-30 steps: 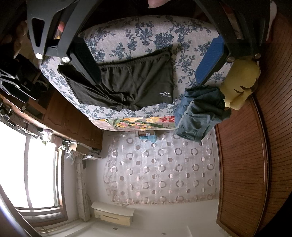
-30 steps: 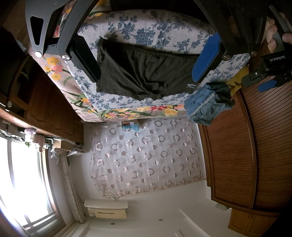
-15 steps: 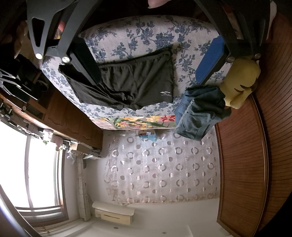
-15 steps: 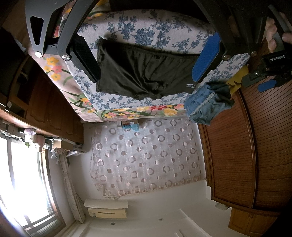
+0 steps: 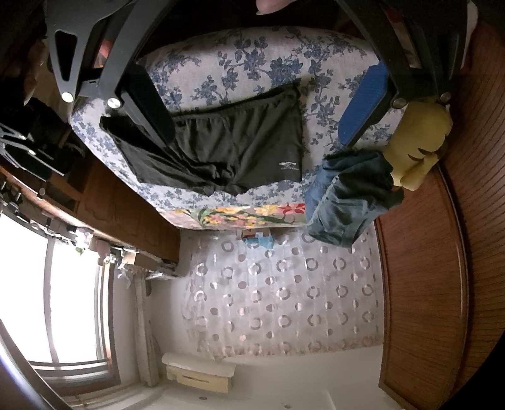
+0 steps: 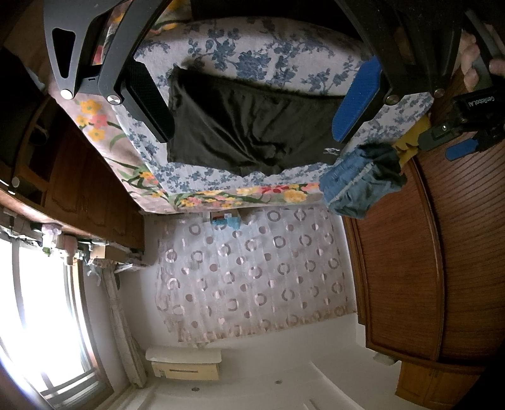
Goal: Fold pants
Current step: 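Lower the left tool to the black garment's hem and close on it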
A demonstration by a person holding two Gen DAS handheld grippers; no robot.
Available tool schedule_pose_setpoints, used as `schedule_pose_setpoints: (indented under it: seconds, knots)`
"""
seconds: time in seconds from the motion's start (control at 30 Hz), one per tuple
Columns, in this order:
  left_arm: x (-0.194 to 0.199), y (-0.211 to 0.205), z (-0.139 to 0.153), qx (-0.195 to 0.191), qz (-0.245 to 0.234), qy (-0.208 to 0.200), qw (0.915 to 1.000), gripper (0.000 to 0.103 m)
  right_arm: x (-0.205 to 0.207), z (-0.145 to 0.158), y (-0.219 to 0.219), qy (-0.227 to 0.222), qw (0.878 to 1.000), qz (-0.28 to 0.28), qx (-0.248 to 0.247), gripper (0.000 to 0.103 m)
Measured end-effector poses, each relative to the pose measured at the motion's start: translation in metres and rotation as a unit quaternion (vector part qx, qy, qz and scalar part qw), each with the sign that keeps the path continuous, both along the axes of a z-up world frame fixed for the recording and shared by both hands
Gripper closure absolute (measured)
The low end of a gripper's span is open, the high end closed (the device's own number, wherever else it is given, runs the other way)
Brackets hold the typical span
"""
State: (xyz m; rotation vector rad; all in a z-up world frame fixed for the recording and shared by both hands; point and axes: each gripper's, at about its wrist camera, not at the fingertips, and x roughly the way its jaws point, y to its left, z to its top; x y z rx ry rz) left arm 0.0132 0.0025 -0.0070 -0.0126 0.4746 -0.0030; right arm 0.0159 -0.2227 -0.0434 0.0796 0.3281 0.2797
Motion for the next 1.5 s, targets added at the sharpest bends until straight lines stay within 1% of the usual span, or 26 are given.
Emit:
schedule_pose_setpoints:
  seconds: [0.07, 0.17, 0.43, 0.83, 1.03, 1.13, 1.23, 1.37, 1.4, 1.5]
  knots:
    - [0.004, 0.0, -0.008, -0.002, -0.003, 0.007, 1.0, 0.0, 0.003, -0.002, -0.002, 0.003, 1.0, 0.001, 0.0, 0.003]
    - [0.011, 0.003, -0.011, -0.003, -0.01, 0.021, 0.9997, 0.0, 0.008, -0.004, -0.004, 0.01, 1.0, -0.003, -0.004, 0.003]
    - [0.035, 0.004, -0.039, 0.0, -0.032, 0.057, 0.9979, 0.0, 0.02, -0.01, -0.007, 0.025, 1.0, -0.005, -0.012, 0.003]
    - [0.06, 0.011, -0.071, 0.005, -0.048, 0.089, 0.9949, 0.0, 0.033, -0.015, -0.01, 0.051, 0.998, 0.009, -0.036, 0.003]
    - [0.072, 0.022, -0.085, -0.001, -0.049, 0.104, 0.9934, 0.001, 0.045, -0.017, -0.013, 0.061, 0.997, 0.019, -0.037, 0.003]
    - [0.078, 0.032, -0.091, -0.008, -0.052, 0.107, 0.9929, 0.004, 0.052, -0.02, -0.015, 0.07, 0.997, 0.022, -0.035, 0.003]
    - [0.083, 0.045, -0.096, -0.018, -0.047, 0.113, 0.9923, 0.011, 0.057, -0.021, -0.016, 0.08, 0.996, 0.029, -0.032, 0.004]
    - [0.087, 0.063, -0.097, -0.041, -0.037, 0.115, 0.9918, 0.026, 0.057, -0.019, -0.018, 0.088, 0.995, 0.036, -0.035, 0.005]
    - [0.088, 0.066, -0.097, -0.043, -0.037, 0.117, 0.9915, 0.03, 0.057, -0.018, -0.019, 0.09, 0.995, 0.04, -0.035, 0.007]
    - [0.094, 0.074, -0.104, -0.051, -0.03, 0.13, 0.9897, 0.039, 0.057, -0.017, -0.019, 0.093, 0.994, 0.05, -0.038, 0.012]
